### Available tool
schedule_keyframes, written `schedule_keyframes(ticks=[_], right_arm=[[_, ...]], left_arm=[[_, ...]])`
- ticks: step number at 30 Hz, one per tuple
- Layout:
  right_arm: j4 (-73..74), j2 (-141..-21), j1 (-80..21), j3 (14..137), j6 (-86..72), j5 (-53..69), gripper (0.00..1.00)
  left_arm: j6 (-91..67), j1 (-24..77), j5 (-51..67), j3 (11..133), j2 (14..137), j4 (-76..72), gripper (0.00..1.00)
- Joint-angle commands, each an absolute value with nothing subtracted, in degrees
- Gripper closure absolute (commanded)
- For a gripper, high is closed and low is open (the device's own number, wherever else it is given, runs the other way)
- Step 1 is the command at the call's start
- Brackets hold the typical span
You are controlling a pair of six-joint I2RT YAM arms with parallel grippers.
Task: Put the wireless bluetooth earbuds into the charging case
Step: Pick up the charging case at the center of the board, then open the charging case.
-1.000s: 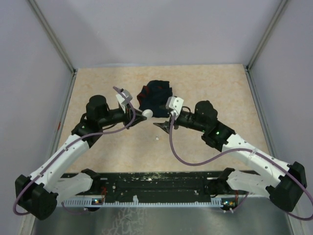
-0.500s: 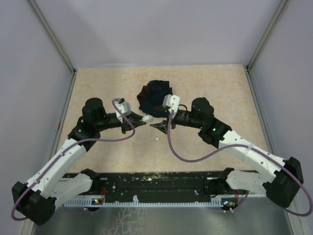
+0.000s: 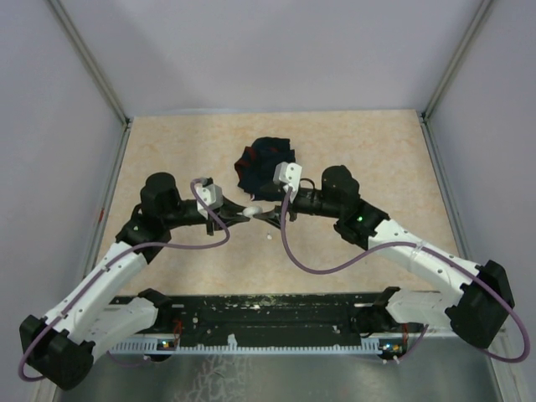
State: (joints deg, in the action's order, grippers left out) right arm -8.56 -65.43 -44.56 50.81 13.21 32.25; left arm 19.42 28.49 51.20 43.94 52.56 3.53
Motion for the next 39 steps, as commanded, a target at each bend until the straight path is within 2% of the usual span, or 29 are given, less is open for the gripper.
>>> schedule_keyframes(ticks=[1, 14, 30, 34, 39], right_arm=[[-11.54, -64.92, -44.34, 53.44, 13.00, 31.12, 0.32], [-10.96, -64.80, -44.04, 53.63, 12.56, 26.41, 0.33], [-10.73, -64.44, -43.45, 53.93, 10.34, 22.07, 0.34], [-10.25, -63.86, -43.36, 54.04, 9.96, 22.36, 0.34], [-6.64, -63.15, -42.75, 54.91, 8.73, 18.31, 0.34]], left_arm=[[22.41, 28.59, 53.85, 42.72, 50.55, 3.86, 0.99], [24.24, 28.58, 59.93, 41.83, 49.48, 4.81, 0.99], [24.71, 28.62, 61.10, 41.67, 49.44, 5.54, 0.99], [23.64, 28.62, 56.48, 41.55, 49.41, 5.18, 0.99], [20.46, 28.59, 44.37, 41.52, 49.83, 4.05, 1.00]])
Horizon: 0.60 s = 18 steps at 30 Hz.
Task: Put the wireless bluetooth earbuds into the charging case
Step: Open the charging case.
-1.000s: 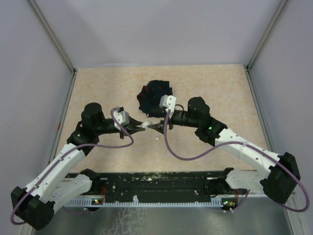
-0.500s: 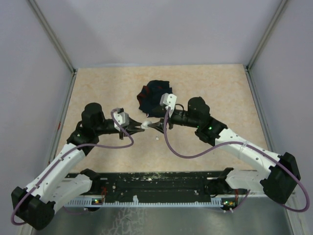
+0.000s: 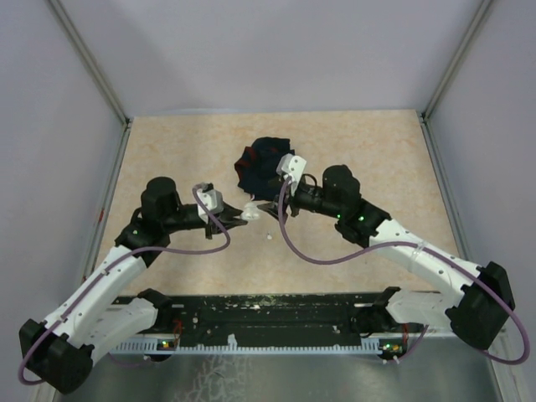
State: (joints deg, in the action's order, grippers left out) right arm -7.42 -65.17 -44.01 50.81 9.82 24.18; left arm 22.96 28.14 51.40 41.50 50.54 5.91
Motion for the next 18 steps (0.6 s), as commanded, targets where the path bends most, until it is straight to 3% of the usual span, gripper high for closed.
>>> schedule_keyframes(ticks=[1, 7, 18], right_arm=[[-5.20, -63.30, -42.39, 55.30, 8.29, 16.77, 0.34], [5.23, -65.80, -38.39, 57.16, 7.54, 5.43, 0.34], [11.14, -75.49, -25.98, 58.15, 7.84, 8.76, 0.35]], left_arm=[[19.65, 28.59, 42.03, 41.55, 49.83, 3.85, 1.00], [15.63, 28.48, 28.26, 41.24, 49.24, 3.24, 1.00], [15.25, 28.48, 20.58, 41.02, 48.64, 3.74, 1.00]])
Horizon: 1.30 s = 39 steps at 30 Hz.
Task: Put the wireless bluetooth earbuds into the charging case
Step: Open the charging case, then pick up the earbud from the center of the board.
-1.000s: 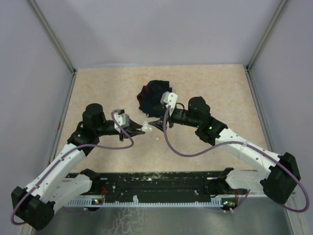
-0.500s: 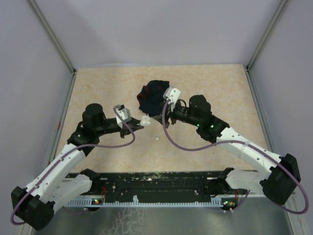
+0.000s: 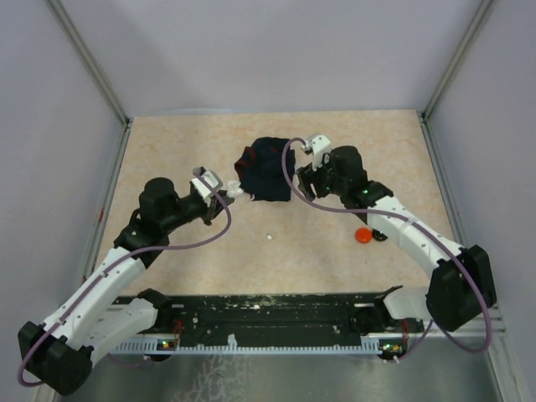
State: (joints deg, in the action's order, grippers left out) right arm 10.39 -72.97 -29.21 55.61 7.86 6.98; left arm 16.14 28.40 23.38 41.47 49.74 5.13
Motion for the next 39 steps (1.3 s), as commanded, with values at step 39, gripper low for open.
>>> schedule_keyframes(ticks=[39], right_arm=[[20.29, -106.36, -17.24, 70.57, 8.18, 22.54, 0.50]], left_arm=[[16.52, 28.48, 15.78, 41.76, 51.68, 5.69, 0.99]])
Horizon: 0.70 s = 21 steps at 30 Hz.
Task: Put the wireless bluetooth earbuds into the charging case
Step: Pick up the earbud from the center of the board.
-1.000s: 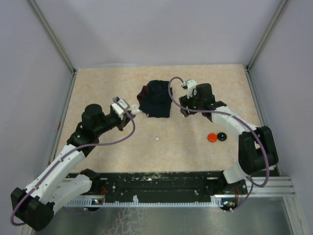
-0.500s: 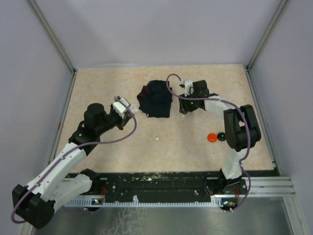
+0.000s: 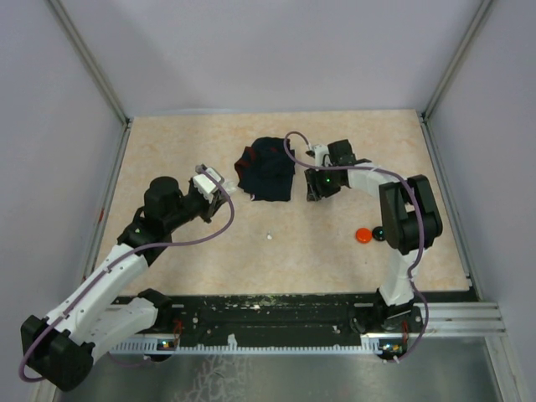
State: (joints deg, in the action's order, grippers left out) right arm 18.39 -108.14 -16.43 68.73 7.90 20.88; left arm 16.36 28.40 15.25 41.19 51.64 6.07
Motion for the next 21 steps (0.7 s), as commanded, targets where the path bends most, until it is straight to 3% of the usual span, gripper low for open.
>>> schedule_keyframes(ticks=[1, 21], right_arm=[[20.81, -105.94, -17.48, 70.27, 8.18, 22.56, 0.50], [23.97, -104.54, -24.07, 70.88, 7.25, 9.48, 0.53]], left_arm=[[16.45, 28.49, 15.86, 41.83, 51.75, 5.76, 0.99], [16.38, 28.52, 16.04, 42.10, 51.86, 6.26, 0.99]])
